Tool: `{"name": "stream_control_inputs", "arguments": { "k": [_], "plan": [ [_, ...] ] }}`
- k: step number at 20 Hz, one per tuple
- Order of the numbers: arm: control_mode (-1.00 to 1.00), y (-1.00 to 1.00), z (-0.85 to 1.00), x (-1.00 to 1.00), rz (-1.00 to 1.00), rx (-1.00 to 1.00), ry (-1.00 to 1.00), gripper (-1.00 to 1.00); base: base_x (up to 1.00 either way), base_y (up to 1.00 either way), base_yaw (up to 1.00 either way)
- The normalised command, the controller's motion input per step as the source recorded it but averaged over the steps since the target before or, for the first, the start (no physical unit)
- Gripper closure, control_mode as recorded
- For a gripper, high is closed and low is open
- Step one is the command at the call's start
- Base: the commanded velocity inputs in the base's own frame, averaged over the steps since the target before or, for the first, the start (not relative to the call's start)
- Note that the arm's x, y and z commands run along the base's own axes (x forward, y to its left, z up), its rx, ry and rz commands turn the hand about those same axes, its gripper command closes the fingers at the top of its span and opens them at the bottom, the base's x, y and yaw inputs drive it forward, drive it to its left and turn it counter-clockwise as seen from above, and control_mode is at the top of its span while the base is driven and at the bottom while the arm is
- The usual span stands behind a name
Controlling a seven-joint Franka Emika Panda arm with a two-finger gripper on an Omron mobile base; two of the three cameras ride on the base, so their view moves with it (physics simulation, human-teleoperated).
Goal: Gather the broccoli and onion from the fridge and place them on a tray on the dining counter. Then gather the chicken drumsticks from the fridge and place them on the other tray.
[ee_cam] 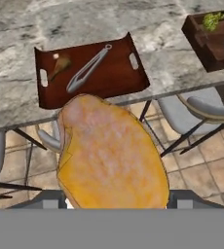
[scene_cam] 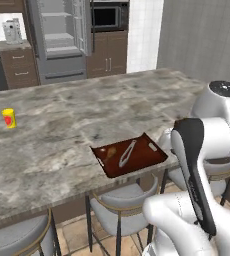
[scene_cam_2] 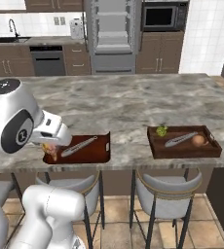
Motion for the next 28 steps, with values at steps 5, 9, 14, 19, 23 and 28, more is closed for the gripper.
{"name": "stream_control_inputs", "arguments": {
  "k": [5, 9, 14, 19, 23, 28],
  "plan": [
    [-1.00, 0.02, -0.12, 0.93, -0.15, -0.02, 0.30, 1.00, 0.00, 0.00, 0.00],
    [-1.00, -0.13, -0.06, 0.85, -0.33, 0.01, 0.46, 1.00, 0.00, 0.00, 0.00],
    [-1.00, -0.22, -0.51, 0.99, -0.26, 0.20, 0.15, 1.00, 0.00, 0.00, 0.00],
    [-1.00, 0.02, -0.87, 0.80, -0.43, 0.02, 0.03, 1.00, 0.00, 0.00, 0.00],
    [-1.00, 0.01, -0.72, 0.83, -0.60, -0.17, 0.09, 1.00, 0.00, 0.00, 0.00],
    [-1.00, 0.00, -0.36, 0.90, -0.51, -0.14, 0.08, 1.00, 0.00, 0.00, 0.00]
  ]
}}
